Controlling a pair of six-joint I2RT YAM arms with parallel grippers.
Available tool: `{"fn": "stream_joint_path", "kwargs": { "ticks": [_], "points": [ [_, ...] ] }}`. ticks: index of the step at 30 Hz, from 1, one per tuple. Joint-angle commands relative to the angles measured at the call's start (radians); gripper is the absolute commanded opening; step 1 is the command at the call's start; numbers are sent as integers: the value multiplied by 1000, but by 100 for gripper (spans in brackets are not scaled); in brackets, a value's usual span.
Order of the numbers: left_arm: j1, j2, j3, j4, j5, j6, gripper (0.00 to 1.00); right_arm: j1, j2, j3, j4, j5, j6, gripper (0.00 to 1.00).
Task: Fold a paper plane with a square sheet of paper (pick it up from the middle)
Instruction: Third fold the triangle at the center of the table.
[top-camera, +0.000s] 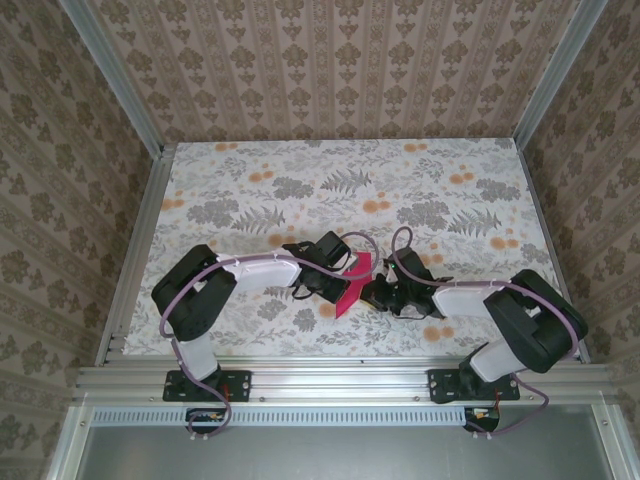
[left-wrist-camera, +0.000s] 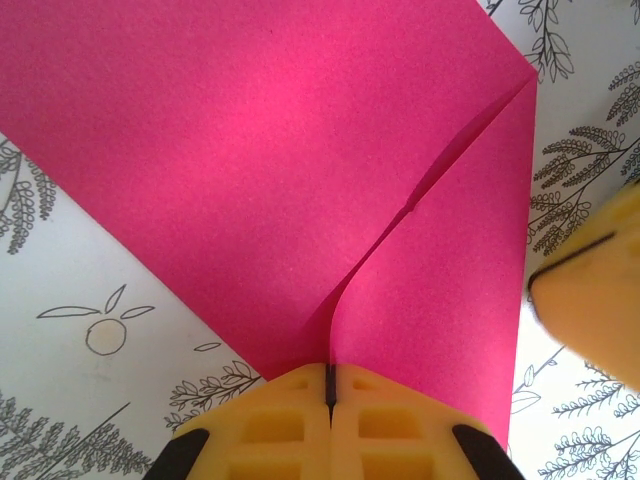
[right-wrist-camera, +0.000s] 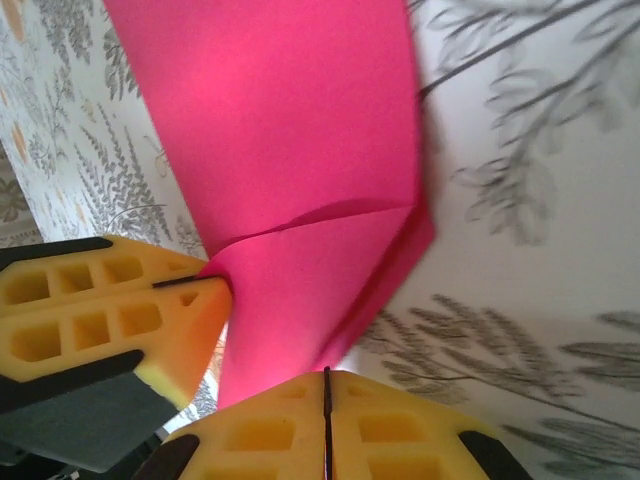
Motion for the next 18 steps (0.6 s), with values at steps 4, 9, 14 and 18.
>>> {"fn": "stream_joint_path", "kwargs": {
  "ticks": [4, 9, 14, 18],
  "points": [
    [7, 26, -6, -24, 16, -7, 1, 50, 31, 20, 104, 88, 84, 8],
    [7, 29, -2, -29, 18, -5, 1, 62, 14, 12, 71, 118, 98, 8],
    [7, 28, 3, -28, 20, -4, 1, 65, -115, -15, -46, 190, 87, 9],
    [6, 28, 7, -30, 24, -4, 2, 65, -199, -1, -121, 221, 62, 10]
  ]
}}
